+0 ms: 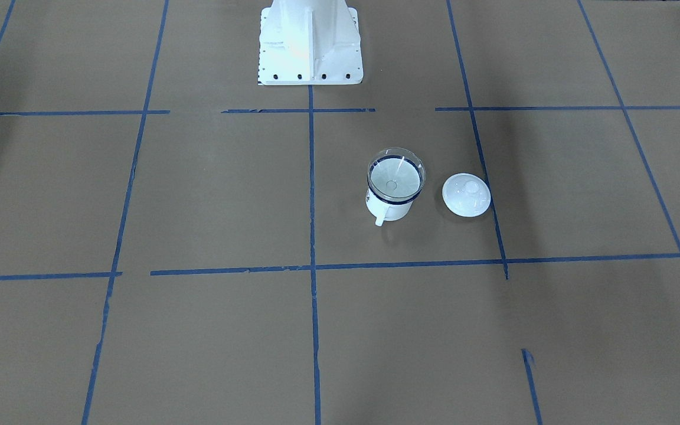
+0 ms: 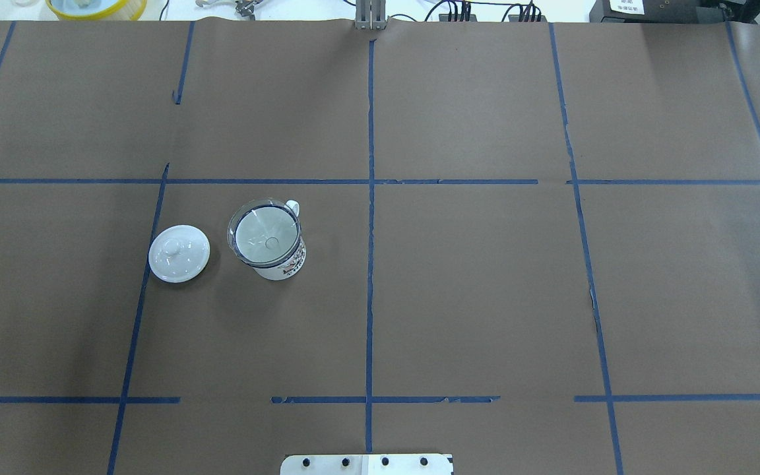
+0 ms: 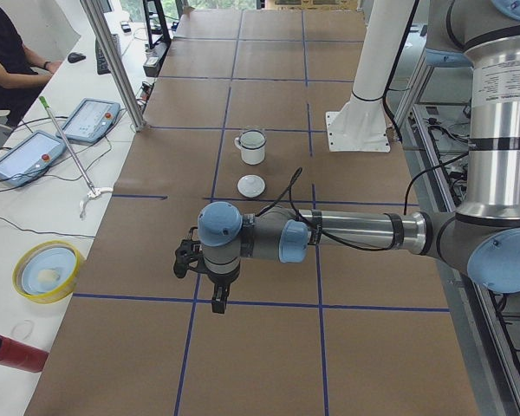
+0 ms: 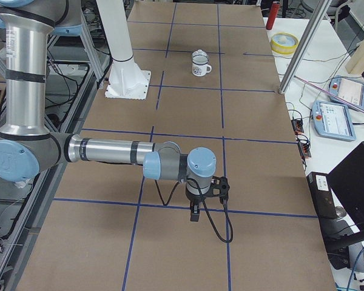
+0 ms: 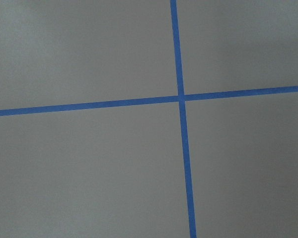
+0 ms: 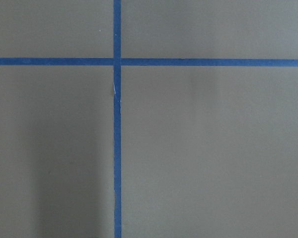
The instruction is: Remove funnel from cup
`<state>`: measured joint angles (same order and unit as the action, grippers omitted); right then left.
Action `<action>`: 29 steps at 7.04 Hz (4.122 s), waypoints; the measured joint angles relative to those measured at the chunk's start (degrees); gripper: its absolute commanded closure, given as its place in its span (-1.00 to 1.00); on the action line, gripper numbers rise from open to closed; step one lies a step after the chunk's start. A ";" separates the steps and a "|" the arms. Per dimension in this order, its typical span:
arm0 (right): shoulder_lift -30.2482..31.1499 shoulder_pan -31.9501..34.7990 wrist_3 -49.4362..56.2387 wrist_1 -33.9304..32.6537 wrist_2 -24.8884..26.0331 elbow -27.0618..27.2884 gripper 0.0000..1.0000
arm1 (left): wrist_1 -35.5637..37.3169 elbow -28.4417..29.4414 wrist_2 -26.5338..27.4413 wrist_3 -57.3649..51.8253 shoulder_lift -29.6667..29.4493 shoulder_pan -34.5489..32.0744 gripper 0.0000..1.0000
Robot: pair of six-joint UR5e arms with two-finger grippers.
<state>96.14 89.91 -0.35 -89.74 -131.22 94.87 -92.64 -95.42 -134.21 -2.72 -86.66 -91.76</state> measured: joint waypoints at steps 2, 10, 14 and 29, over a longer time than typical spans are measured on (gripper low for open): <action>-0.04 0.00 0.00 0.00 0.00 0.04 -1.00 | 0.00 0.02 0.00 0.02 -0.09 0.00 -1.00; -0.02 0.00 0.00 0.00 0.00 -0.02 -1.00 | 12.36 -14.67 4.37 22.03 -17.02 14.26 -1.00; 0.00 0.00 0.00 0.00 0.00 0.02 -1.00 | 19.59 -16.77 7.79 33.91 -30.32 27.70 -1.00; -0.05 0.00 0.00 0.00 0.00 0.04 -1.00 | 3.09 -6.76 20.75 63.97 -33.19 52.29 0.74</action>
<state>96.09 89.91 -0.35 -89.74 -131.22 94.91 -89.55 -102.18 -113.45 61.25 -119.85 -39.47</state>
